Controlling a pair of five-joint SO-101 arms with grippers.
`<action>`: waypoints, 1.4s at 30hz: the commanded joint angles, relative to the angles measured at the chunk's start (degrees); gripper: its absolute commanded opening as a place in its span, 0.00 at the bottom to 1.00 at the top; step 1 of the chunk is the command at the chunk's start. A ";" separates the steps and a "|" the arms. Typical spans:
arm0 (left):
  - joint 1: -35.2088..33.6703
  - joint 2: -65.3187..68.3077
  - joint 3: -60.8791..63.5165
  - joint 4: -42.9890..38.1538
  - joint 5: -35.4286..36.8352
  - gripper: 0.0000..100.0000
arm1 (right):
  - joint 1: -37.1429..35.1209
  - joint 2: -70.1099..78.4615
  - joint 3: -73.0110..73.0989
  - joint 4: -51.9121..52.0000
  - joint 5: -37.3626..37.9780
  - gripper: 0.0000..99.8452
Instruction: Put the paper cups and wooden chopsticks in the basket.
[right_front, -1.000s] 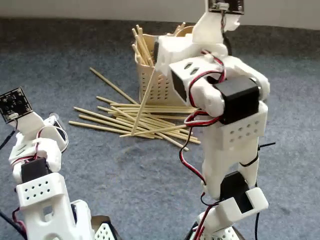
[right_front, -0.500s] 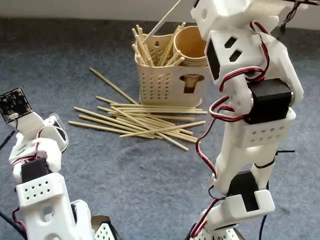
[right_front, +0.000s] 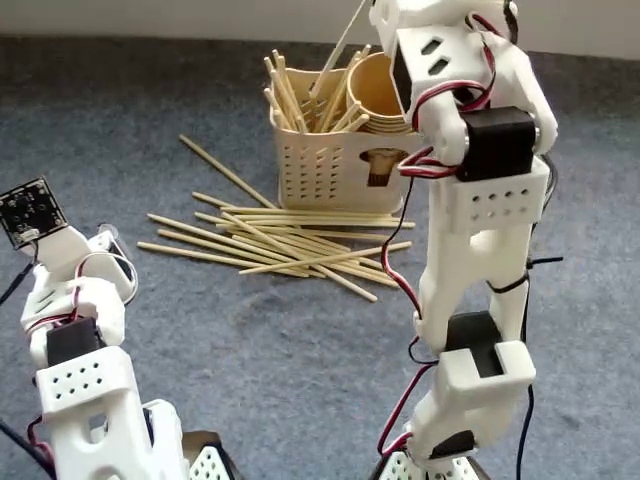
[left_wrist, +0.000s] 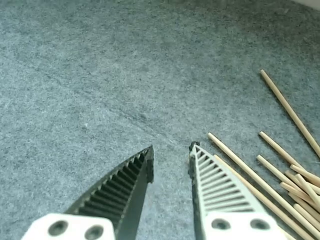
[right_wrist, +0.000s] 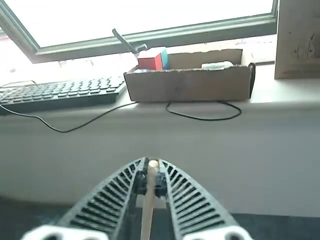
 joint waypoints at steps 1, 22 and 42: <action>0.04 -1.10 -0.57 -1.23 0.88 0.13 | 0.04 0.84 -1.54 4.88 0.97 0.01; 0.04 -1.10 -0.57 -1.23 0.88 0.13 | -11.91 -1.89 -10.33 34.15 7.38 0.14; -0.13 -1.10 -0.57 -1.32 0.88 0.13 | -24.31 -4.18 19.38 39.16 20.75 0.13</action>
